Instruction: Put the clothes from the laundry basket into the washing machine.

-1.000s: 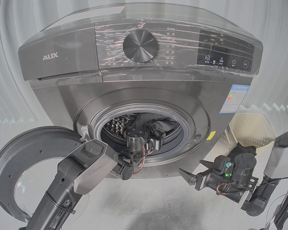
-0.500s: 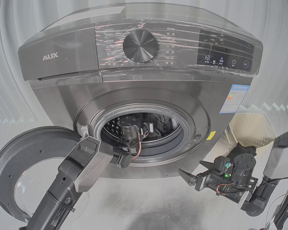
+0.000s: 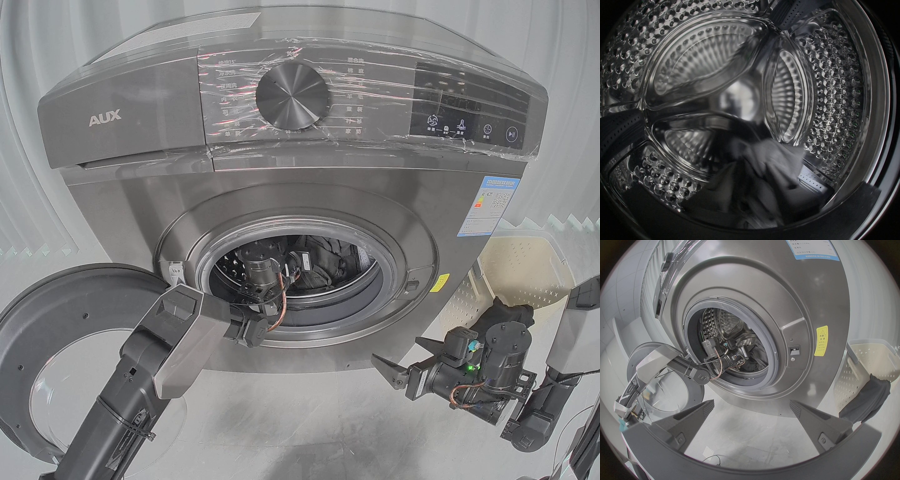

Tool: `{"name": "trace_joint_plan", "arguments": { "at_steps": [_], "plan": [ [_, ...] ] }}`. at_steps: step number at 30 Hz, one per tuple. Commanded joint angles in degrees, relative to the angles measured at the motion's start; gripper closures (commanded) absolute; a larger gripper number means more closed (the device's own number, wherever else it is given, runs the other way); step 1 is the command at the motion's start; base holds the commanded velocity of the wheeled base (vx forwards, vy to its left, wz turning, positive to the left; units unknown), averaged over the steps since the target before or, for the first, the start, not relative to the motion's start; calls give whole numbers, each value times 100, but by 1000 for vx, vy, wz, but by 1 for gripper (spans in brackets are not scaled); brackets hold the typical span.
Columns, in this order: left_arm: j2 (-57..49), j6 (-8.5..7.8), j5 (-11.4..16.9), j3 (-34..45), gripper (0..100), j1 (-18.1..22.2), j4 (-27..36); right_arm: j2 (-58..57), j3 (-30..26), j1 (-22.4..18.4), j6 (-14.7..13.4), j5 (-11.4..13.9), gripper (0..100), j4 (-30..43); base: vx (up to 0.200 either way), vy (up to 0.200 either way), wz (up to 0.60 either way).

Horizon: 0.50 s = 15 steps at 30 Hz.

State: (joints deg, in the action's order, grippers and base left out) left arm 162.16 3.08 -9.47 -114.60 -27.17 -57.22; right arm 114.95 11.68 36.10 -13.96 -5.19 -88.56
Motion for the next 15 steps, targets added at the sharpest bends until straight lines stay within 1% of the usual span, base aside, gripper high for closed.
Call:
{"name": "trace_joint_plan", "arguments": {
  "at_steps": [1,4,6,9,15],
  "plan": [
    [0,8,-2,1,0,-42,-35,10,1,3,-2,1,0,-3,0,0,0],
    [-35,17,-11,1,0,-104,-61,19,1,3,-2,1,0,-3,0,0,0],
    [-264,-1,-55,272,0,-166,-140,10,1,3,-2,1,0,-3,0,0,0],
    [-642,-18,-55,1124,0,-262,-369,2,1,3,-2,1,0,-3,0,0,0],
    [-1635,-18,-55,3172,0,-719,-993,-16,1,-15,-2,1,0,-3,0,0,0]
  ]
}}
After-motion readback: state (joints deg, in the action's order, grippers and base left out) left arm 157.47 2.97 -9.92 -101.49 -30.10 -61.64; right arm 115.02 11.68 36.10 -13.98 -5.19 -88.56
